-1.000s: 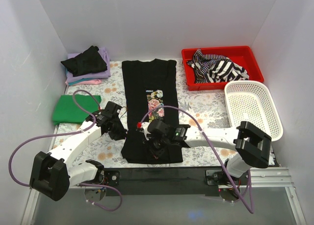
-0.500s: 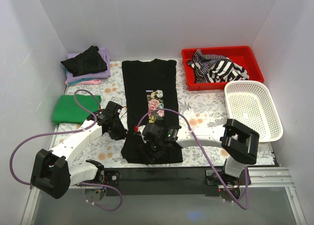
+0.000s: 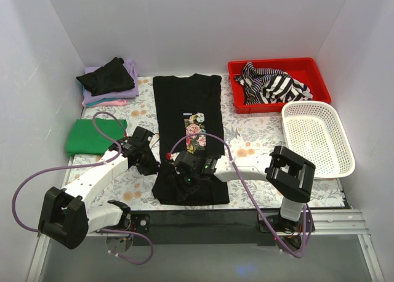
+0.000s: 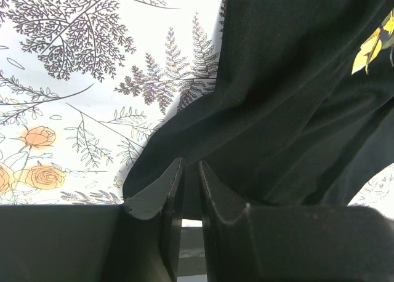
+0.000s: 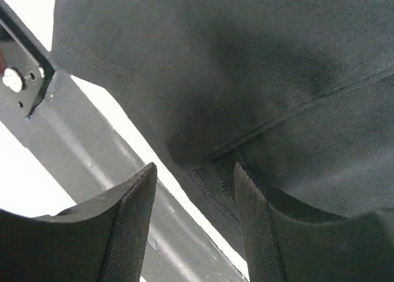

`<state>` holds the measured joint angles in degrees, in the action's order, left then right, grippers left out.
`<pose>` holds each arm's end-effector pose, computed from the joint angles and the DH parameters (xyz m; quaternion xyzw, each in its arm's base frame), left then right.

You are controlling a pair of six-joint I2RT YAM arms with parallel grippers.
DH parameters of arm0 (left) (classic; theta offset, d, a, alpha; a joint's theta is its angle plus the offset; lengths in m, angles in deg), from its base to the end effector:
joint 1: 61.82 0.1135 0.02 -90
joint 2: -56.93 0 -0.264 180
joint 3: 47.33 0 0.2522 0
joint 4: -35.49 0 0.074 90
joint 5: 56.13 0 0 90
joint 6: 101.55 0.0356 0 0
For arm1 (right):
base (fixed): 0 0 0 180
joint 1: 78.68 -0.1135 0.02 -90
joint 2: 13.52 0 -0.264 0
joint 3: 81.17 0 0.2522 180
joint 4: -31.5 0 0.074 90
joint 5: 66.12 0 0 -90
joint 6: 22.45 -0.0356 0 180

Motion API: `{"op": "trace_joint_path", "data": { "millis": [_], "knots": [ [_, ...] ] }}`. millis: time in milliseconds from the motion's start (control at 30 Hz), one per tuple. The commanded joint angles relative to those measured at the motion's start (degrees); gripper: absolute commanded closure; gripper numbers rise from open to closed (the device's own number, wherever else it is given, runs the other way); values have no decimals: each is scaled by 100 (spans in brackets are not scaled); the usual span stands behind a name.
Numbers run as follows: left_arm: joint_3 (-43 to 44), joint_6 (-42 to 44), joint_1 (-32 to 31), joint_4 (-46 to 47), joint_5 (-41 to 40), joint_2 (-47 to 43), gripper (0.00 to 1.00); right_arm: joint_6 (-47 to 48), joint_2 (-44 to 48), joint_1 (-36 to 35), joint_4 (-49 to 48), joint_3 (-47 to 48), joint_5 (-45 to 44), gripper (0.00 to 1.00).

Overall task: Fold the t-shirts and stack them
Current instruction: Fold the tshirt

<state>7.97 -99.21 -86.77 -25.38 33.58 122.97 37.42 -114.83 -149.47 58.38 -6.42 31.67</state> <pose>0.1770 -0.0822 0.2038 -0.5140 0.8428 -0.1316 0.0907 0.1147 0.3439 0.1718 -0.3491 0.8809 0.2824 0.1495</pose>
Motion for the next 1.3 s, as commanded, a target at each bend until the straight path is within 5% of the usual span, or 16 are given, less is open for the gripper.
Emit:
{"op": "trace_joint_path", "data": {
  "millis": [0,100,433,567,900,933,967,1067,1267],
  "knots": [
    [162,56,-19,44,-129,-92,86,-107,-116,21,-240,185,-102,41],
    [162,56,-19,27,-129,-100,86,-90,-134,56,-302,150,-138,43],
    [126,73,-10,115,-94,-3,85,-2,-20,82,-512,54,73,90],
    [100,73,-10,123,-111,-30,85,42,200,65,-635,-78,249,98],
    [91,65,-19,141,-102,31,85,113,587,73,-671,-369,504,99],
    [100,56,-19,132,-111,23,85,121,613,73,-662,-412,521,92],
    [100,56,-10,150,-111,14,85,113,631,73,-662,-447,504,72],
    [74,82,-19,211,-76,5,85,113,640,65,-662,-518,329,54],
    [100,47,-10,150,-76,-30,85,121,411,82,-653,-334,170,53]
  ]
}}
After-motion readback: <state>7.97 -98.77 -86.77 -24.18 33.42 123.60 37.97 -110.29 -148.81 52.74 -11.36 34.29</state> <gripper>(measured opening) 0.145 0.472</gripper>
